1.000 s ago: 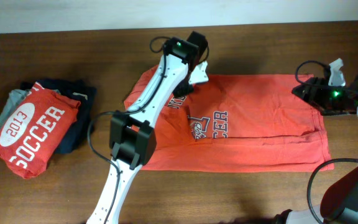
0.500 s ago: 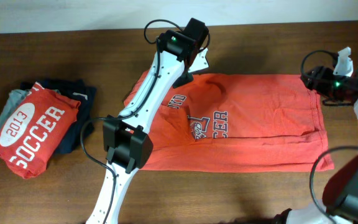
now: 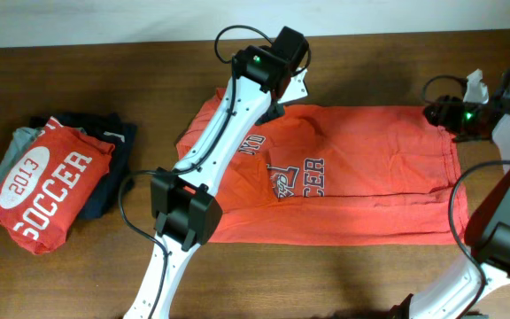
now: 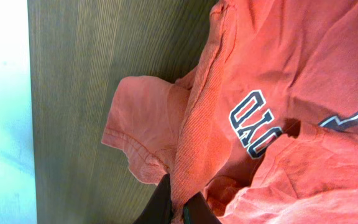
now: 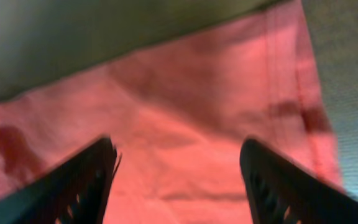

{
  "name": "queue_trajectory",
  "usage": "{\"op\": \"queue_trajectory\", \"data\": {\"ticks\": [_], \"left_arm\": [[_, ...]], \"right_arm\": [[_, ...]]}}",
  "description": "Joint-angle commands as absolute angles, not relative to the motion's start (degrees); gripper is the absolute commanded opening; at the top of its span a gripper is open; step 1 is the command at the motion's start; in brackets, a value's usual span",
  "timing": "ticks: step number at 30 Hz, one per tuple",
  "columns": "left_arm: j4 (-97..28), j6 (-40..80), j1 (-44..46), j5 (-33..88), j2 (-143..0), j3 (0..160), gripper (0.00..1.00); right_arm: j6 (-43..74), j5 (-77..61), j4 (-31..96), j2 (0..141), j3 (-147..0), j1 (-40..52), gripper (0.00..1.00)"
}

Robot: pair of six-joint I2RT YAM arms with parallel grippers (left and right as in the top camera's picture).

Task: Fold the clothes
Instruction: 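Grasp the upper-right shirt corner with the right gripper and pull it up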

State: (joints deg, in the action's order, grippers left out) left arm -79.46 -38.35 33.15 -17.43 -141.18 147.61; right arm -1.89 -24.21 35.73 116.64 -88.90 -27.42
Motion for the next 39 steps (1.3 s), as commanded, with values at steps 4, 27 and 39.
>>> {"op": "queue_trajectory", "data": {"ticks": [4,27,39], "left_arm": [[-79.26,-37.54,33.34,-17.80,-138.63,148.24,0.11],[-80.18,-35.53,33.34,-17.80,-138.63,148.22,0.12],[-80.88,-35.51,33.34,-17.82,-138.63,148.24,0.12]], "right_arm": [[-5.17,-18.55,41.89,125.12,-105.97,-27.05,0.71],[-5.54,-15.55,41.95,140.90,-114.58,-25.50,0.59],[-4.16,-13.82,42.83,140.84,-115.13,-25.56,0.13]]}}
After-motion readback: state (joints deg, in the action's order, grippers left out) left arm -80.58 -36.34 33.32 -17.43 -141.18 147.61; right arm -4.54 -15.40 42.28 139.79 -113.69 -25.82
